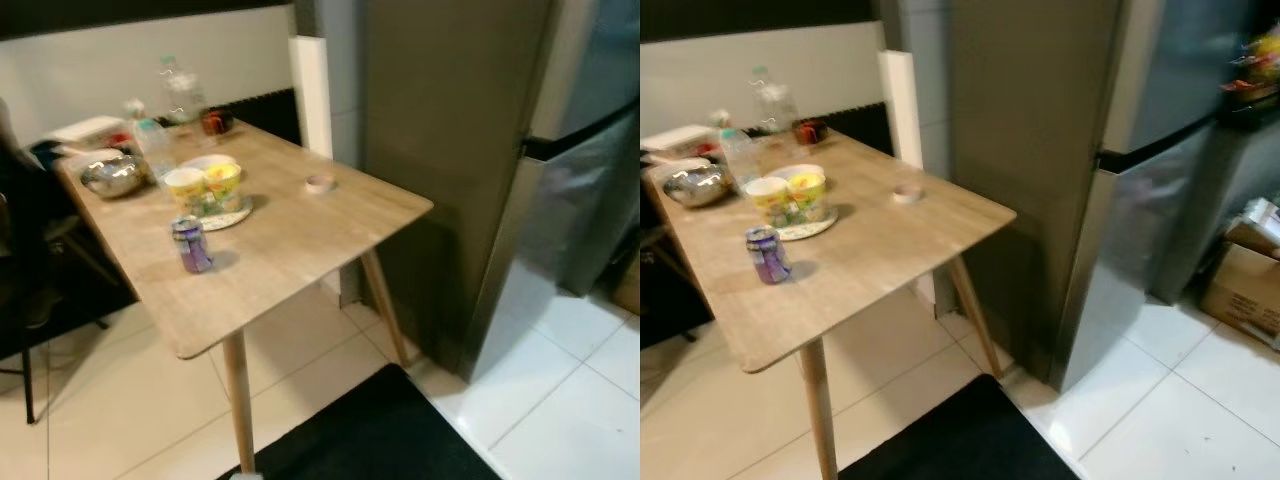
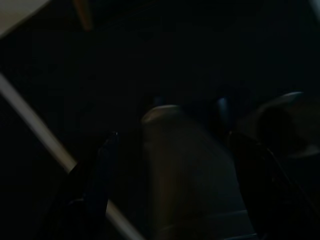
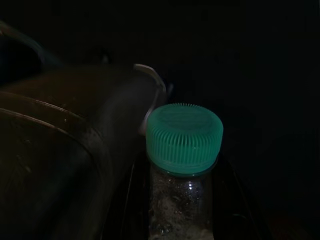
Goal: Restocking fridge
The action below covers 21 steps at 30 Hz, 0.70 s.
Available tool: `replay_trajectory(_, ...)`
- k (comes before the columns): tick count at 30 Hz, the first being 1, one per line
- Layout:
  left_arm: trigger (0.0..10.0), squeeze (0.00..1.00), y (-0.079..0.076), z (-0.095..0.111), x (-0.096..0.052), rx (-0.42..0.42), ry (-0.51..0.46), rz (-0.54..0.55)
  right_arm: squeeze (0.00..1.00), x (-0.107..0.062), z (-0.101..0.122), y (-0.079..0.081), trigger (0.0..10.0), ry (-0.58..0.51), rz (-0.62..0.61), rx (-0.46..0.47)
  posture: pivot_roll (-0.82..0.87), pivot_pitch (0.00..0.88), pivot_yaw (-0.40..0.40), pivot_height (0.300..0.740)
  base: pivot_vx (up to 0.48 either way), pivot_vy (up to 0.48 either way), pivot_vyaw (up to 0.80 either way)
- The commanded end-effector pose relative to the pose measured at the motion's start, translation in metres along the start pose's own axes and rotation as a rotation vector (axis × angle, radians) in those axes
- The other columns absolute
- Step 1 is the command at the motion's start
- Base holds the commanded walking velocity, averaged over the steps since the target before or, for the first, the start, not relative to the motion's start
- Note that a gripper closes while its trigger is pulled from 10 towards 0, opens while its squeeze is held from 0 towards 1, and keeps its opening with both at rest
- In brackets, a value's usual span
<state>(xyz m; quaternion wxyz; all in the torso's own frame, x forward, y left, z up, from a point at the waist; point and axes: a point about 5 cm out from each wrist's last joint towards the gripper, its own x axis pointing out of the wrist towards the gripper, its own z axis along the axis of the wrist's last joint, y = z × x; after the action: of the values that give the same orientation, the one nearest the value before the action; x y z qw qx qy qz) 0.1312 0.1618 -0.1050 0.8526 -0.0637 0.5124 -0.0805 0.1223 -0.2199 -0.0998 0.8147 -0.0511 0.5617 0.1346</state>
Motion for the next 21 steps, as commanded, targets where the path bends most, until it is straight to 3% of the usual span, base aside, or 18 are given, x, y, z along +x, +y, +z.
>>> replay_trajectory(1, 10.0, 0.00, 0.0044, 0.0023, -0.0007, 0.009, -0.004, 0.012, 0.00, 0.0013, 0.0007, 0.0029, 10.0, -0.004, -0.005, 0.015, -0.10, 0.000, 0.008, 0.734, 0.000, 0.000, 0.50)
replay_trajectory(8, 10.0, 0.00, 0.0050, 0.0048, -0.0006, 0.008, -0.012, 0.005, 0.00, 0.0010, 0.0014, 0.0005, 10.0, -0.005, -0.031, 0.015, -0.10, 0.000, 0.010, 0.734, 0.000, 0.000, 0.07)
replay_trajectory(21, 10.0, 0.00, 0.0006, 0.0035, 0.0002, -0.007, -0.013, -0.010, 0.00, 0.0010, 0.0024, 0.0002, 10.0, -0.010, -0.029, 0.035, -0.10, 0.000, 0.007, 0.734, 0.000, -0.368, 0.00)
